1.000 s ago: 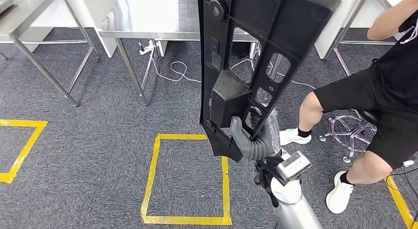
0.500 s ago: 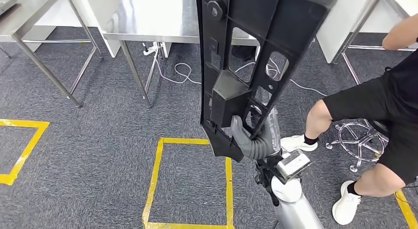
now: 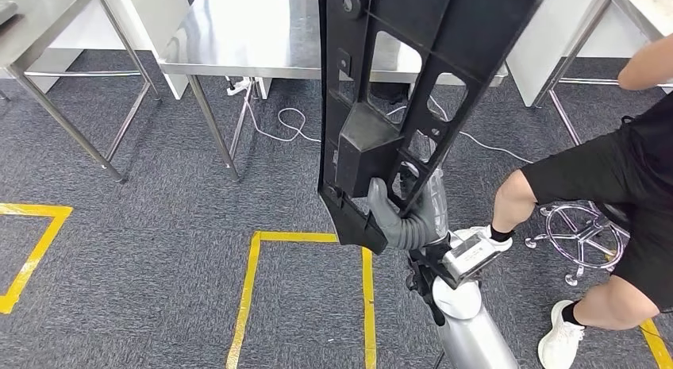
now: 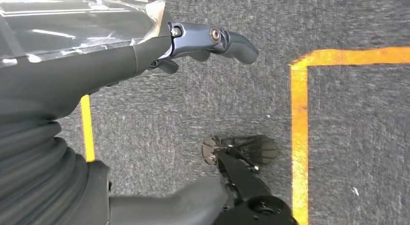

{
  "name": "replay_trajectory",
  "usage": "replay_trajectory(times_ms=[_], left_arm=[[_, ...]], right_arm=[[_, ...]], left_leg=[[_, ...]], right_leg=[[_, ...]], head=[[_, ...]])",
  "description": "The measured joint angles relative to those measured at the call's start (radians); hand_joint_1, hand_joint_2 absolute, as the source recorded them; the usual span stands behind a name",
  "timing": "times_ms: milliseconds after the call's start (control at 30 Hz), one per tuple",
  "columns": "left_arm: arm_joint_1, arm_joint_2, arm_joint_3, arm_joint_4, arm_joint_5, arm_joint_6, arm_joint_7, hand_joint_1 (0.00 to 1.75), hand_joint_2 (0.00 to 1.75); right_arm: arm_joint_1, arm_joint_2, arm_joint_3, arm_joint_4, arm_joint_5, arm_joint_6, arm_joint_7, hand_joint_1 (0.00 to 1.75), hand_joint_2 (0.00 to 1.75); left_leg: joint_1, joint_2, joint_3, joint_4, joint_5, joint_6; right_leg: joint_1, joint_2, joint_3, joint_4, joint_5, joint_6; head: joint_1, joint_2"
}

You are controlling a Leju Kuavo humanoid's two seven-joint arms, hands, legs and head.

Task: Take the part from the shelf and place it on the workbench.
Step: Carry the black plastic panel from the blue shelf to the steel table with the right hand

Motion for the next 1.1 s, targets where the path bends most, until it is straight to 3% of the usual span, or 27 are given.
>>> replay_trajectory(times_ms=[100, 133, 233, 267, 300, 367, 433, 500, 600, 667, 733, 767, 800, 867, 933, 1033, 1100], left_arm=[[0.001, -0.001, 0.0, 0.0, 0.0, 0.0, -0.001, 0.0, 1.75], [0.0, -0.001, 0.0, 0.0, 0.0, 0.0, -0.001, 0.0, 1.75], [-0.001, -0.001, 0.0, 0.0, 0.0, 0.0, -0.001, 0.0, 1.75], [-0.001, -0.001, 0.0, 0.0, 0.001, 0.0, -0.001, 0.0, 1.75], [-0.001, -0.001, 0.0, 0.0, 0.001, -0.001, -0.001, 0.0, 1.75], [0.0, -0.001, 0.0, 0.0, 0.003, -0.001, -0.001, 0.0, 1.75], [-0.001, -0.001, 0.001, 0.0, 0.004, -0.001, -0.001, 0.0, 1.75], [-0.001, -0.001, 0.001, 0.0, 0.005, -0.002, -0.002, 0.0, 1.75], [-0.002, 0.0, 0.001, 0.0, 0.005, -0.001, -0.002, 0.0, 1.75], [-0.002, 0.0, 0.001, -0.001, 0.005, -0.001, -0.002, 0.0, 1.75], [-0.001, -0.001, 0.001, -0.001, 0.005, -0.001, -0.002, 0.0, 1.75], [0.0, -0.001, 0.001, -0.001, 0.005, -0.001, -0.002, 0.0, 1.75], [0.0, 0.0, 0.001, -0.001, 0.005, -0.001, -0.001, 0.0, 1.75], [0.0, 0.0, 0.001, -0.001, 0.005, -0.001, -0.001, 0.0, 1.75], [-0.001, 0.0, 0.001, -0.001, 0.005, 0.0, -0.001, 0.0, 1.75], [-0.002, 0.0, 0.001, -0.001, 0.005, 0.002, -0.001, 0.0, 1.75], [-0.002, 0.0, 0.001, -0.001, 0.005, 0.002, 0.0, 0.0, 1.75]], right_arm=[[-0.003, 0.002, 0.001, 0.0, 0.0, 0.0, 0.0, 1.75, 1.75], [-0.005, 0.002, 0.001, 0.0, 0.0, 0.0, 0.0, 1.75, 1.75], [-0.003, 0.0, 0.002, 0.003, 0.0, 0.0, 0.0, 1.75, 1.75], [-0.001, -0.002, 0.002, 0.005, 0.0, 0.0, 0.0, 1.75, 1.75], [0.0, -0.003, 0.002, 0.007, -0.001, 0.0, 0.0, 1.75, 1.75], [-0.001, -0.004, 0.003, 0.01, -0.002, 0.0, 0.0, 1.75, 1.75], [-0.004, -0.004, 0.004, 0.013, -0.003, 0.0, 0.0, 1.75, 1.75], [-0.008, -0.003, 0.005, 0.016, -0.004, 0.0, 0.0, 1.75, 1.75], [-0.013, -0.002, 0.005, 0.017, -0.005, 0.0, 0.001, 1.75, 1.75], [-0.015, 0.0, 0.005, 0.018, -0.008, -0.001, 0.0, 1.75, 1.75], [-0.016, 0.001, 0.005, 0.023, -0.013, 0.0, 0.0, 1.75, 1.75], [-0.017, 0.001, 0.005, 0.026, -0.014, 0.0, 0.0, 1.75, 1.75], [-0.017, 0.001, 0.005, 0.029, -0.015, 0.0, 0.0, 1.75, 1.75], [-0.018, 0.001, 0.005, 0.033, -0.015, 0.0, -0.001, 1.75, 1.75], [-0.023, 0.001, 0.004, 0.035, -0.016, 0.0, -0.002, 1.75, 1.75], [-0.034, 0.004, 0.003, 0.039, -0.018, -0.001, -0.002, 1.75, 1.75], [-0.04, 0.005, 0.001, 0.042, -0.019, 0.0, -0.002, 1.75, 1.75]], left_leg=[[0.001, -0.003, 0.023, -0.016, 0.01, 0.019], [0.002, -0.003, 0.031, -0.021, 0.008, 0.026], [-0.004, -0.005, 0.046, -0.022, -0.009, 0.04], [-0.006, -0.008, 0.053, -0.022, -0.015, 0.042], [-0.007, -0.011, 0.062, -0.022, -0.022, 0.041], [-0.009, -0.016, 0.08, -0.021, -0.037, 0.037], [-0.014, -0.019, 0.09, -0.016, -0.055, 0.028], [-0.015, -0.02, 0.094, -0.014, -0.068, 0.018], [-0.007, -0.015, 0.086, 0.009, -0.088, 0.0], [0.0, -0.01, 0.034, 0.108, -0.128, -0.013], [0.008, -0.008, -0.048, 0.234, -0.161, -0.024], [0.011, -0.007, -0.078, 0.265, -0.155, -0.028], [0.013, -0.006, -0.091, 0.259, -0.13, -0.029], [0.015, -0.004, -0.063, 0.152, -0.042, -0.027], [0.011, -0.004, -0.015, 0.039, 0.012, -0.018], [-0.001, -0.005, 0.008, 0.002, 0.007, 0.003], [0.0, -0.005, 0.021, -0.012, 0.006, 0.019]], right_leg=[[0.004, -0.002, -0.013, 0.036, -0.023, 0.013], [0.004, -0.003, -0.04, 0.085, -0.04, 0.01], [0.004, -0.002, -0.165, 0.272, -0.083, 0.002], [0.005, -0.002, -0.189, 0.291, -0.075, 0.005], [0.005, -0.002, -0.191, 0.268, -0.05, 0.012], [0.007, -0.002, -0.153, 0.143, 0.024, 0.023], [0.009, -0.002, -0.114, 0.039, 0.076, 0.017], [0.012, 0.0, -0.102, 0.016, 0.085, 0.0], [0.002, 0.001, -0.089, 0.008, 0.08, -0.021], [-0.002, 0.001, -0.072, 0.004, 0.07, -0.034], [-0.002, 0.001, -0.058, 0.004, 0.057, -0.039], [-0.003, 0.002, -0.051, 0.004, 0.051, -0.037], [-0.003, 0.003, -0.042, 0.004, 0.044, -0.035], [-0.004, 0.005, -0.021, 0.004, 0.028, -0.029], [0.0, 0.006, -0.006, 0.004, 0.013, -0.019], [0.004, 0.007, 0.001, -0.003, 0.002, 0.001], [0.005, 0.004, -0.002, 0.005, -0.007, 0.011]], head=[[0.002, 0.0], [0.002, 0.0], [0.004, 0.0], [0.004, 0.0], [0.004, 0.0], [0.005, 0.0], [0.005, 0.0], [0.004, 0.0], [0.003, 0.0], [0.001, 0.0], [0.0, 0.0], [0.0, 0.0], [0.0, 0.0], [0.0, 0.0], [0.001, 0.0], [0.001, 0.0], [0.002, 0.0]])
